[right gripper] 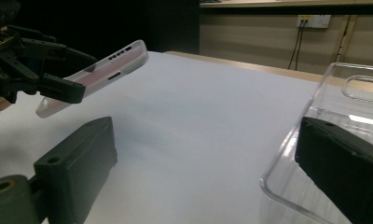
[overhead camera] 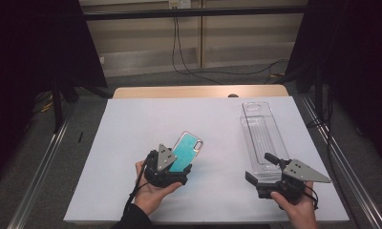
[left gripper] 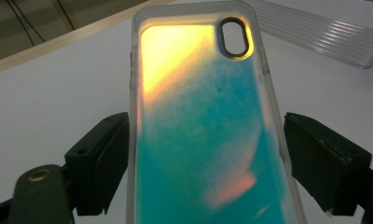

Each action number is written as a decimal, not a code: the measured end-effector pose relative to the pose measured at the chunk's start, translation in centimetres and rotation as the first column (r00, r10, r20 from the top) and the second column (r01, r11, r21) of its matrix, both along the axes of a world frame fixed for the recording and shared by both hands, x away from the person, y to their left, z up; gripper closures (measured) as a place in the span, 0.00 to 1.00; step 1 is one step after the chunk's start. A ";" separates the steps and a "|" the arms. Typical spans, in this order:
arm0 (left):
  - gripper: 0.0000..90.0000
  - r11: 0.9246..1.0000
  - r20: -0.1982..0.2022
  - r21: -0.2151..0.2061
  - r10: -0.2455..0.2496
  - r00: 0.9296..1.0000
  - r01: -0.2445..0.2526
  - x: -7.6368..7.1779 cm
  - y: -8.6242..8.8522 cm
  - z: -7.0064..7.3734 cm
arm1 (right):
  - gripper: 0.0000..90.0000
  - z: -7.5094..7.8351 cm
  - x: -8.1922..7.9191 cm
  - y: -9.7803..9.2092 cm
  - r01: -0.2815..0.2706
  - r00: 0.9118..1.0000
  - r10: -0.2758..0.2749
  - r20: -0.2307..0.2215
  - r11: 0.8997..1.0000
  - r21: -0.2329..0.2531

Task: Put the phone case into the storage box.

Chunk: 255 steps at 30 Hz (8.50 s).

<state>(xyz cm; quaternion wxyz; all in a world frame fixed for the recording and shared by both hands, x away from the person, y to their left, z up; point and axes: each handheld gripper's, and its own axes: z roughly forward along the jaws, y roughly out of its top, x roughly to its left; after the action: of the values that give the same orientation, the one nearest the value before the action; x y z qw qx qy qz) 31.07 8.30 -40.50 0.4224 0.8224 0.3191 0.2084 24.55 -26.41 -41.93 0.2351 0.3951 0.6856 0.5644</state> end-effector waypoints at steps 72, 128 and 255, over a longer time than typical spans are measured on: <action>0.19 0.999 0.045 0.046 0.016 0.999 -0.018 0.4 -2.9 -0.7 | 0.44 3.2 9.1 7.8 -0.073 0.825 0.095 -0.557 0.995 0.062; 0.19 0.995 0.062 0.100 0.013 0.998 -0.020 0.4 -3.9 -1.6 | 0.85 2.4 12.3 9.6 0.066 0.657 0.069 -0.750 0.987 0.149; 0.02 0.927 0.143 -0.336 0.227 0.963 -0.168 -1.7 13.5 -2.4 | 0.94 8.5 12.3 2.4 0.085 0.923 -0.062 -0.379 0.995 0.044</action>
<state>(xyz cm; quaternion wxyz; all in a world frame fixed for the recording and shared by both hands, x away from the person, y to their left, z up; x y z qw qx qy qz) 29.36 21.82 -42.93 0.5540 0.6843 0.3909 0.2683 36.85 -24.02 -33.40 0.1079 0.5285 0.6857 0.4887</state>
